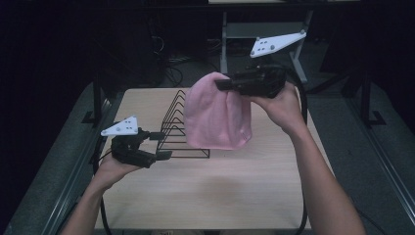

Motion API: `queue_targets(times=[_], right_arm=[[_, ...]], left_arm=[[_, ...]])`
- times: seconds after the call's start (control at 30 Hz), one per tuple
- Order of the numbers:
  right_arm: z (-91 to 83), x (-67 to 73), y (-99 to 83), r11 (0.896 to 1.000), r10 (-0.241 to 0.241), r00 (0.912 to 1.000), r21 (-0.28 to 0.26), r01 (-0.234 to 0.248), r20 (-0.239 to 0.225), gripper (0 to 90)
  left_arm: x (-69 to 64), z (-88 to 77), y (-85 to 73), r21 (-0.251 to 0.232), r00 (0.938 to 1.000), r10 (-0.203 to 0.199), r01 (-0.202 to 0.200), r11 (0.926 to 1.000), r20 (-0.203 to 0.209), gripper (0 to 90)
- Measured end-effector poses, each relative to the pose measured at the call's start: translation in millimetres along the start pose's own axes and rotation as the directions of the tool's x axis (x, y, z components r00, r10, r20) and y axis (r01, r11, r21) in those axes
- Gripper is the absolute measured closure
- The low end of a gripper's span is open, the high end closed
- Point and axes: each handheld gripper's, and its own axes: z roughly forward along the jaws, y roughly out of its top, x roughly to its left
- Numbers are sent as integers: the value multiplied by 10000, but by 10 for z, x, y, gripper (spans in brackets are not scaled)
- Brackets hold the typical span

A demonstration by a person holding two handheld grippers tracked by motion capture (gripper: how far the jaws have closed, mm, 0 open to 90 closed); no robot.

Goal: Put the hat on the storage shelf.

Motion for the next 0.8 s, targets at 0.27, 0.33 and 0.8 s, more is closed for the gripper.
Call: queue_targets(times=[0.27, 0.33, 0.8], right_arm=[[92, 70, 74, 9996, -271, 9992, -84, 268, -305, 770], [116, 78, 83, 9995, -297, 9988, -61, 294, -399, 770], [188, 41, 144, 9989, -428, 9975, -196, 418, -569, 770]], left_arm=[[37, 112, 109, 62, 9990, 37, -40, 10000, 446, 271], [59, 140, 119, 20, 9982, -70, 69, 10000, 602, 295], [221, 252, 183, 250, 9902, -397, 367, 9990, 1341, 637]])
